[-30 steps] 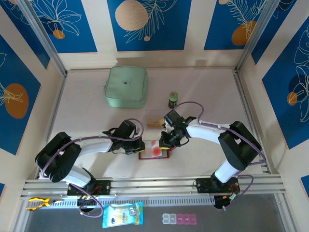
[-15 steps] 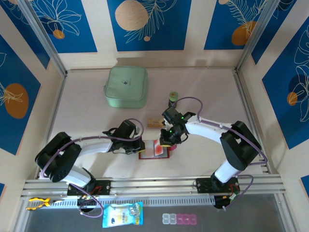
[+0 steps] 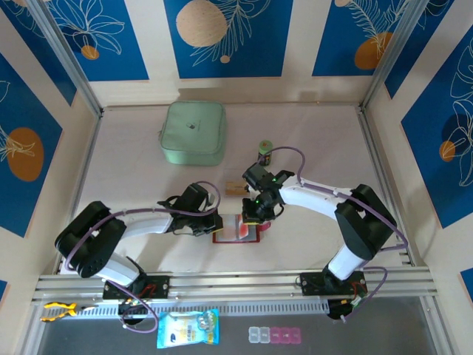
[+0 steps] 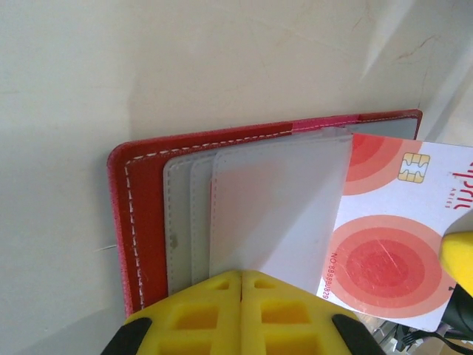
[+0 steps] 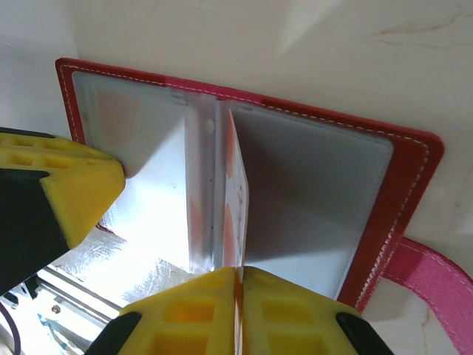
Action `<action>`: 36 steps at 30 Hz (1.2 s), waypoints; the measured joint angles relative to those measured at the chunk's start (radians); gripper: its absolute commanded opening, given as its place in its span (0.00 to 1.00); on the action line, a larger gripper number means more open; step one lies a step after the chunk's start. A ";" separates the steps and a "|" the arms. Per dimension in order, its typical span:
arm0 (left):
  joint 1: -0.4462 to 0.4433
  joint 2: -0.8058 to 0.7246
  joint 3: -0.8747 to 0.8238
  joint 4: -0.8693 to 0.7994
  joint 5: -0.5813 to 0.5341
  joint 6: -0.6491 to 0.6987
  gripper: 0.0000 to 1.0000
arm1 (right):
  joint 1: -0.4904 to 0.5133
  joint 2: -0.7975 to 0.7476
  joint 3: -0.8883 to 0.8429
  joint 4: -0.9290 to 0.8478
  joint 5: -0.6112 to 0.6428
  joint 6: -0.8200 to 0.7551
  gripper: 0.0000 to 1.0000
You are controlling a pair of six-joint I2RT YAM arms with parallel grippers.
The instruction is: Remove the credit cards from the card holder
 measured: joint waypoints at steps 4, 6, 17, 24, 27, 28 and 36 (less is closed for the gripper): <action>0.000 0.002 -0.002 0.005 0.000 0.000 0.01 | 0.016 0.014 0.010 0.000 0.004 0.010 0.14; 0.000 0.002 -0.002 0.008 0.000 0.000 0.01 | 0.021 0.018 0.011 0.000 0.005 0.016 0.14; 0.000 0.008 -0.005 0.026 0.005 0.000 0.01 | 0.032 0.020 0.016 -0.005 0.019 0.033 0.10; 0.000 0.008 -0.006 0.027 0.007 0.000 0.01 | 0.032 0.019 0.016 -0.016 0.028 0.037 0.08; 0.000 0.008 -0.006 0.029 0.007 -0.001 0.01 | 0.032 0.014 0.016 -0.022 0.031 0.036 0.08; 0.000 0.008 -0.006 0.029 0.007 -0.001 0.01 | 0.032 0.011 0.016 -0.025 0.034 0.036 0.08; 0.000 0.007 -0.006 0.029 0.007 -0.003 0.03 | 0.013 -0.011 0.037 -0.073 0.045 -0.051 0.07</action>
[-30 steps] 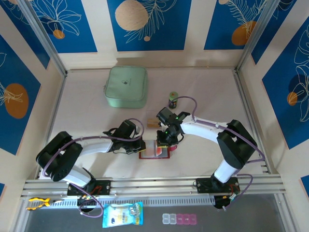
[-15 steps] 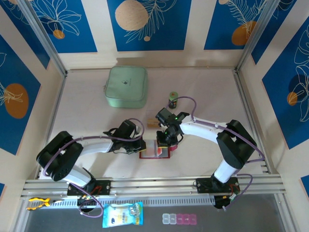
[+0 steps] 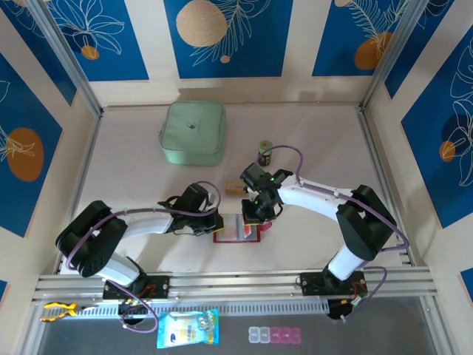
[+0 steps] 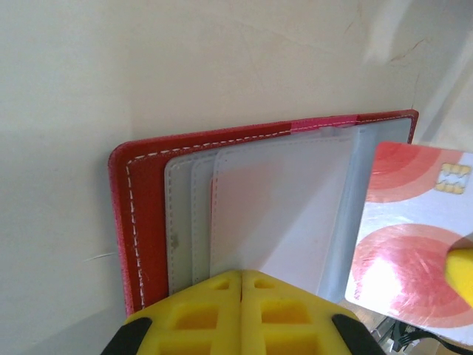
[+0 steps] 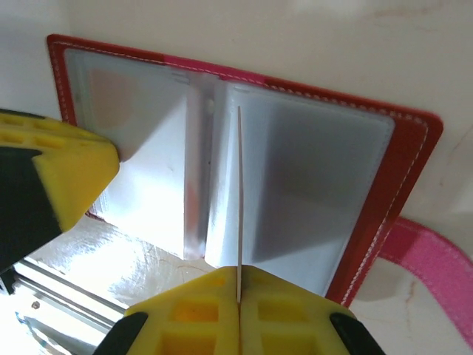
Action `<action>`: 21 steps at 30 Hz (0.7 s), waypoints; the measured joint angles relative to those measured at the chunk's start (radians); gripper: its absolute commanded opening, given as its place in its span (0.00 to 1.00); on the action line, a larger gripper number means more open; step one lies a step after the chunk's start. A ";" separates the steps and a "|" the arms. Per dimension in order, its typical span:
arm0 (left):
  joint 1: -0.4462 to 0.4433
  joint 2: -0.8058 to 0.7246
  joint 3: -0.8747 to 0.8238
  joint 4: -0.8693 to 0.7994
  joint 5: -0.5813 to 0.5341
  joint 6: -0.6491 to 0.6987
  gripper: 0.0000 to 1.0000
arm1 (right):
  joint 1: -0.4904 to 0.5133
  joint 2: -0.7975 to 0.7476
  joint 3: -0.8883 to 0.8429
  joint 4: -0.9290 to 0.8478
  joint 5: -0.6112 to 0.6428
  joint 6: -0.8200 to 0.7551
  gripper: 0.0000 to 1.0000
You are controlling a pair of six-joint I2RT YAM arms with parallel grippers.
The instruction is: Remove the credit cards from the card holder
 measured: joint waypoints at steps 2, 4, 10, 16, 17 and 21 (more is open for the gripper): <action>0.000 0.000 0.000 -0.001 0.000 0.000 0.05 | -0.004 -0.010 0.011 -0.010 0.000 -0.062 0.06; 0.000 -0.002 0.000 -0.003 0.000 0.000 0.06 | -0.007 -0.019 0.030 -0.031 0.000 -0.154 0.05; 0.000 -0.013 0.000 -0.027 -0.005 0.000 0.08 | -0.026 -0.017 0.113 -0.103 0.006 -0.453 0.00; 0.000 -0.043 0.000 -0.069 -0.020 0.001 0.09 | -0.026 -0.008 0.181 -0.180 0.058 -0.795 0.00; 0.000 -0.048 0.000 -0.074 -0.023 0.001 0.09 | -0.026 -0.005 0.195 -0.195 0.068 -0.845 0.00; 0.000 -0.061 0.000 -0.095 -0.031 0.001 0.10 | -0.025 0.022 0.275 -0.264 0.117 -1.039 0.00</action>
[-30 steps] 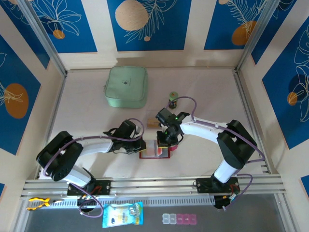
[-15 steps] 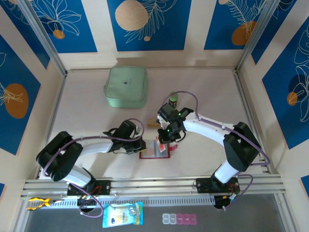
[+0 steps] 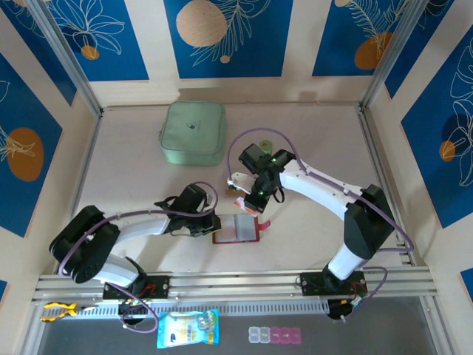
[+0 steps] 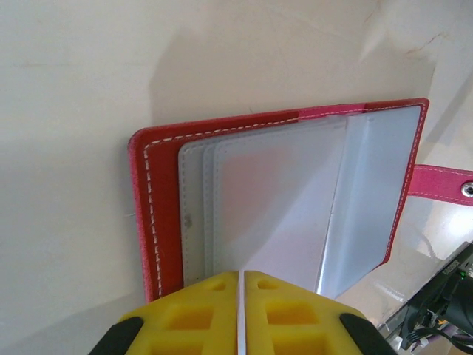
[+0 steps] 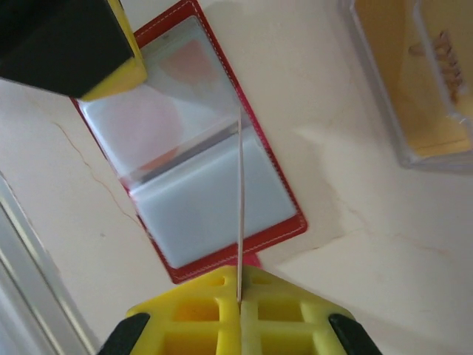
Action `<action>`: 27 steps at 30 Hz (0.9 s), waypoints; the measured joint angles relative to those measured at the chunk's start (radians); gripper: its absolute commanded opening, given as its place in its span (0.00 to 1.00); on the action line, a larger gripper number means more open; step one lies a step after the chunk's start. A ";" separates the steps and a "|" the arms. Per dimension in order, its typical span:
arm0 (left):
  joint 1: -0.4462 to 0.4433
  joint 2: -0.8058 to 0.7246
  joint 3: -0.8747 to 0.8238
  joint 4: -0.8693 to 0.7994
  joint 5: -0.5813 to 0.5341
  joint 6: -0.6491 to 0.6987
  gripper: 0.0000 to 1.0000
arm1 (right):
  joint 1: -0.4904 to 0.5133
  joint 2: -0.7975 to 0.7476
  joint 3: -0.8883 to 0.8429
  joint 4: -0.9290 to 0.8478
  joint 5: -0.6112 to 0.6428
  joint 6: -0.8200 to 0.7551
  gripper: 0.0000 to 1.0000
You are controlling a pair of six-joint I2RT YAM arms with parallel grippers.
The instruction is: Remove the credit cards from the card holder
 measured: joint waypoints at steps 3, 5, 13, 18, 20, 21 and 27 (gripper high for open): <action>0.000 -0.005 0.000 -0.010 -0.004 0.002 0.11 | -0.008 0.019 0.051 -0.037 0.022 -0.100 0.00; 0.000 -0.015 0.000 -0.022 -0.004 0.002 0.11 | -0.023 0.035 0.097 -0.067 0.022 -0.154 0.00; 0.000 -0.048 0.001 -0.039 -0.014 0.002 0.12 | -0.124 0.169 0.321 -0.116 0.011 -0.298 0.00; 0.000 -0.048 0.008 -0.052 -0.025 0.003 0.12 | -0.172 0.274 0.461 -0.146 -0.025 -0.358 0.00; 0.000 -0.048 0.012 -0.057 -0.030 0.003 0.12 | -0.188 0.314 0.515 -0.153 -0.039 -0.378 0.00; 0.000 -0.048 0.014 -0.061 -0.033 0.003 0.12 | -0.195 0.336 0.544 -0.158 -0.047 -0.386 0.00; 0.010 -0.048 0.016 -0.066 -0.034 0.003 0.12 | -0.222 0.447 0.666 -0.183 -0.093 -0.433 0.00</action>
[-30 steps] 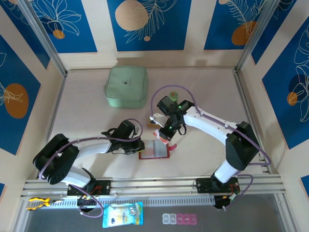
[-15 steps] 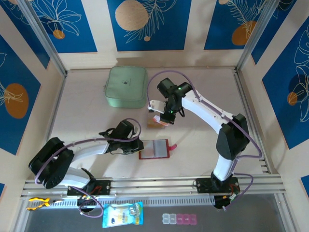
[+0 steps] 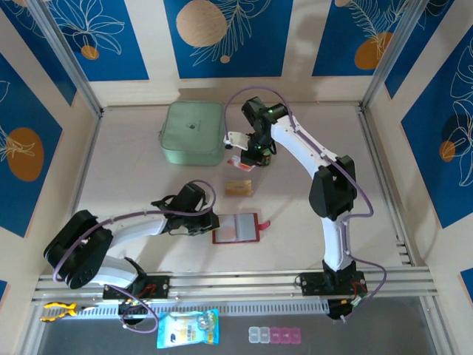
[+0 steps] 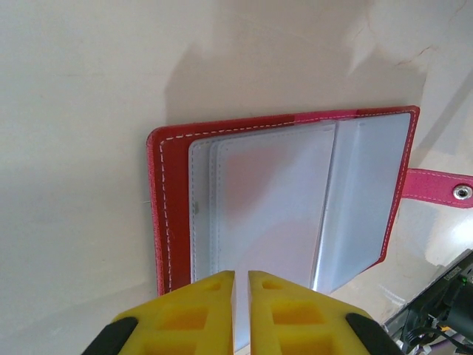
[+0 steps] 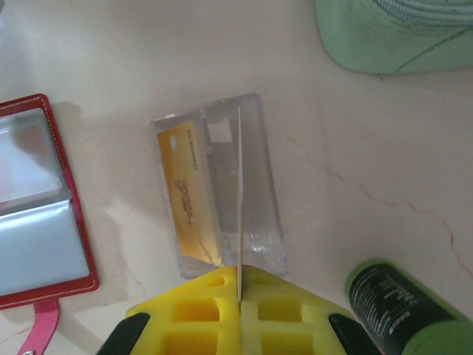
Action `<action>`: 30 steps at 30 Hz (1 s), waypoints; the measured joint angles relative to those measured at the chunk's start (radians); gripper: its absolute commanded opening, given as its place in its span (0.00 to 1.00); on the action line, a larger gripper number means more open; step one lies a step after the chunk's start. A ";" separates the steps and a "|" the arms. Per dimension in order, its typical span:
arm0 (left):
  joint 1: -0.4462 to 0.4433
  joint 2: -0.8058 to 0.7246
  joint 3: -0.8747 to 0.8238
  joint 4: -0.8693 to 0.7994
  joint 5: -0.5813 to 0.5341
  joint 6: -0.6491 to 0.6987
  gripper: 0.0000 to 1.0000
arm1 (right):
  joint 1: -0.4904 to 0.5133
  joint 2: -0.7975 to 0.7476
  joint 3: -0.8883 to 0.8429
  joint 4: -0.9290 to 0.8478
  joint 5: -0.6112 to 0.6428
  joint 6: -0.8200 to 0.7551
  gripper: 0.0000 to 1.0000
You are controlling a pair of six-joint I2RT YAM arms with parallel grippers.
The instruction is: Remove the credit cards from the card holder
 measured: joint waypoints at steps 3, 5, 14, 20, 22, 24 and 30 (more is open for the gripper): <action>0.014 -0.001 0.000 0.000 0.000 0.000 0.12 | -0.010 0.051 0.053 -0.019 -0.021 -0.018 0.00; 0.025 -0.005 0.000 -0.001 0.000 0.000 0.12 | -0.016 0.076 0.077 -0.031 -0.027 -0.031 0.00; 0.064 -0.019 -0.001 -0.006 0.005 0.022 0.12 | -0.024 0.137 0.112 -0.096 -0.068 -0.057 0.00; 0.081 -0.048 -0.020 -0.009 0.005 0.026 0.12 | -0.024 0.164 0.111 -0.101 -0.060 -0.057 0.00; 0.085 -0.056 -0.027 -0.009 0.005 0.026 0.12 | -0.024 0.167 0.111 -0.101 -0.058 -0.057 0.00; 0.090 -0.064 -0.034 -0.012 0.005 0.026 0.12 | -0.024 0.171 0.111 -0.101 -0.055 -0.058 0.00; 0.099 -0.071 -0.043 -0.021 0.006 0.026 0.12 | -0.021 0.200 0.111 -0.101 -0.051 -0.058 0.03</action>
